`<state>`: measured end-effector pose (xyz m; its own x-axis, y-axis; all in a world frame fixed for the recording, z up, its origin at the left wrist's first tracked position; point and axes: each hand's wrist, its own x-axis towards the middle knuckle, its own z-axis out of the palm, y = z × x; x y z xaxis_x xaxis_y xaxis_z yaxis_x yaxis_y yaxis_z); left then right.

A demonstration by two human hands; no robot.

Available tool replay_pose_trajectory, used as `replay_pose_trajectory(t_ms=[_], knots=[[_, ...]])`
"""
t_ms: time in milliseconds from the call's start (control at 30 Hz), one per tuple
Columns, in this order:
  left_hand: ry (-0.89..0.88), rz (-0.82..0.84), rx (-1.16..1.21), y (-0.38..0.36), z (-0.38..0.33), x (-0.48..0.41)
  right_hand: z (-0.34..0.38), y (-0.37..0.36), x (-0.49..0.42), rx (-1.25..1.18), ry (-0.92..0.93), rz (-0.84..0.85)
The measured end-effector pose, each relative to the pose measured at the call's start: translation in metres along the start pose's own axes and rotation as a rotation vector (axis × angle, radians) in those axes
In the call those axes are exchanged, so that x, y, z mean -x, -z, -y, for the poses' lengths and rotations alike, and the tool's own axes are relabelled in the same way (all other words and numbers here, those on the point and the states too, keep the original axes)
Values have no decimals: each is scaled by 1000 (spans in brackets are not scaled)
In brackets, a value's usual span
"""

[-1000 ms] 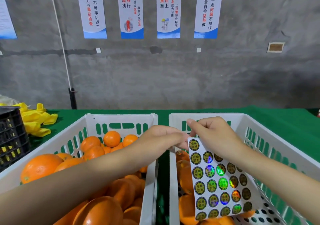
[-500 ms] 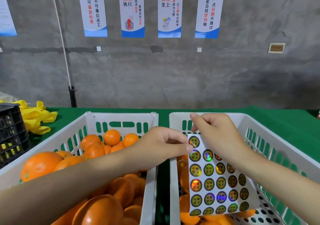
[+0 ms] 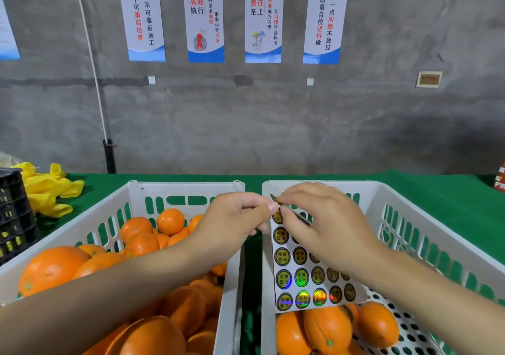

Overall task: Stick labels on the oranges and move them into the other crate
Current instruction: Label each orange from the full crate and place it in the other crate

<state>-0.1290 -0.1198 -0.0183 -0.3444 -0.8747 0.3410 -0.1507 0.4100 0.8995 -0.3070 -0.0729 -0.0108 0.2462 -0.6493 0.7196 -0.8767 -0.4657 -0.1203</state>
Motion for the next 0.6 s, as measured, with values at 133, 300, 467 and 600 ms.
replay_pose_trajectory(t_ms=[133,300,467,600], knots=[[-69,39,-60,2,0,3,0,3,1,-37,-16,21],[-145,51,-208,4,-1,7,0,7,-1,-64,21,72],[-199,40,-373,5,-4,10,-2,9,-2,-105,33,130],[-236,59,-445,7,-3,10,-3,8,-3,-229,-56,138]])
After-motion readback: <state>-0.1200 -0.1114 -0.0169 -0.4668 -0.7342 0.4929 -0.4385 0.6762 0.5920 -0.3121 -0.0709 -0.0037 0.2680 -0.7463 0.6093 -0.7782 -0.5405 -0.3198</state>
